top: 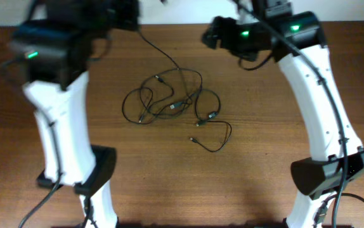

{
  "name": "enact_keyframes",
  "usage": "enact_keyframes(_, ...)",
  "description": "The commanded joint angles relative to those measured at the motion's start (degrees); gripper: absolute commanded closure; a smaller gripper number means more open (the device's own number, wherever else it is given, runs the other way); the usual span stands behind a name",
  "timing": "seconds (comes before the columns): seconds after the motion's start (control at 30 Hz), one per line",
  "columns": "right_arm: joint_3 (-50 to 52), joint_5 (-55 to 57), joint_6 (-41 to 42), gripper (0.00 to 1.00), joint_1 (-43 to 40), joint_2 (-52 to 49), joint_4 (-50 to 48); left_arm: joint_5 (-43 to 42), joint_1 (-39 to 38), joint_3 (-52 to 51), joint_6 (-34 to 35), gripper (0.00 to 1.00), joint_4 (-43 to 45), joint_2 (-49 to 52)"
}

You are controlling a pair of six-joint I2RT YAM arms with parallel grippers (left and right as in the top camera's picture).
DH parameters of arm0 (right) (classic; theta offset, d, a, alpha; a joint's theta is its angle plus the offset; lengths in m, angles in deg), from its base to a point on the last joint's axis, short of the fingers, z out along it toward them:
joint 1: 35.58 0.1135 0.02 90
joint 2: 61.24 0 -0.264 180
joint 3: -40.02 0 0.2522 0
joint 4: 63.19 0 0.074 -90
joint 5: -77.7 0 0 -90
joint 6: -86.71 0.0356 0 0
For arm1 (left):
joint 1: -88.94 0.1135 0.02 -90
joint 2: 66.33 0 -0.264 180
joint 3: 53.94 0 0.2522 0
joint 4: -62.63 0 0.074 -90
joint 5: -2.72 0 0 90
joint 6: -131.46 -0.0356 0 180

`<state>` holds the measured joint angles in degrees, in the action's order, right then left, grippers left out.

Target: Untangle cables

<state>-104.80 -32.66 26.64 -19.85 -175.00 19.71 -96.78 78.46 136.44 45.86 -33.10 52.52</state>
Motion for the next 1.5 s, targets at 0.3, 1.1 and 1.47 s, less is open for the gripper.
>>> enact_keyframes(0.3, -0.72, -4.55, -13.84, 0.13, -5.14, -0.42, 6.71, 4.98, 7.69, 0.48, 2.56, 1.00, 22.99, -18.27)
enact_keyframes(1.1, -0.72, -5.70, -21.92, 0.07, 8.87, -1.75, 3.61, 26.75, 7.72, 0.35, 1.57, 1.00, 46.12, -15.32)
enact_keyframes(1.47, -0.72, -2.91, -19.15, 0.07, 0.61, -1.92, 8.74, 37.88, 7.52, -16.11, 1.99, 1.00, 14.51, -15.21)
